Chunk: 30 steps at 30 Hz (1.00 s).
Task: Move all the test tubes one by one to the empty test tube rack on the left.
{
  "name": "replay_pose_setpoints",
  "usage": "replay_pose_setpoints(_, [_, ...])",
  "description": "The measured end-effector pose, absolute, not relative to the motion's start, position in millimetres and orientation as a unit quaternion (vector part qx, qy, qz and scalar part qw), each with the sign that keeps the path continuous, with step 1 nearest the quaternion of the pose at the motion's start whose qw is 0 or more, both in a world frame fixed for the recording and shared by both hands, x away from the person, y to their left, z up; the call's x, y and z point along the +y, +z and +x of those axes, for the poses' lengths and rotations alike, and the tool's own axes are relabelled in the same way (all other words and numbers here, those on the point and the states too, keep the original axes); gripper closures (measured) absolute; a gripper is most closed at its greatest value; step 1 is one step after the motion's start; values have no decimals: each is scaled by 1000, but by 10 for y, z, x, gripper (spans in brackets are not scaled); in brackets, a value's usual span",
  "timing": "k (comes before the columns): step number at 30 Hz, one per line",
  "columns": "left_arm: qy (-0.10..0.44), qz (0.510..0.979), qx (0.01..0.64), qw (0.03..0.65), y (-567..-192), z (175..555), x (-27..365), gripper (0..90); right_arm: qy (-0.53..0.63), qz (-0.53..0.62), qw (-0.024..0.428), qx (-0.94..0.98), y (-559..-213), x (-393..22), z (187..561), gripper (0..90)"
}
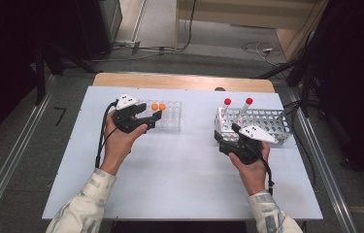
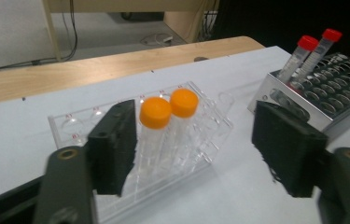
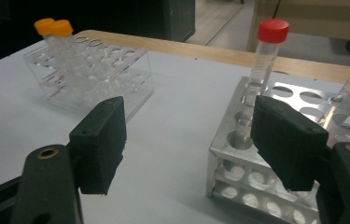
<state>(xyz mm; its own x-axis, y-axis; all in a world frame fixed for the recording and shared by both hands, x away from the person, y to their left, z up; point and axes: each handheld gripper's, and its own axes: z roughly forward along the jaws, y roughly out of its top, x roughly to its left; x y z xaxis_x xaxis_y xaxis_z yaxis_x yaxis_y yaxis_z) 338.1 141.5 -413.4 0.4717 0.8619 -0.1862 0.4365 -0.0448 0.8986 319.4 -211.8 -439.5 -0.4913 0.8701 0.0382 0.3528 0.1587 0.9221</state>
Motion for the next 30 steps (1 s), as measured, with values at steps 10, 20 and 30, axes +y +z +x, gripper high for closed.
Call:
replay_pose_setpoints(10, [197,695,462,514,-4256,3120,1408,198,467,456,283,703,-4398,-2141,3442,269])
replay_pose_setpoints(20, [195,697,458,517,-4283,3010,1440,209,451,470,295,700,-4380,-2088,3680,287])
replay_pose_setpoints(30, [196,697,453,521,-4274,2980,1408,218,430,483,307,699,-4468,-2025,3983,368])
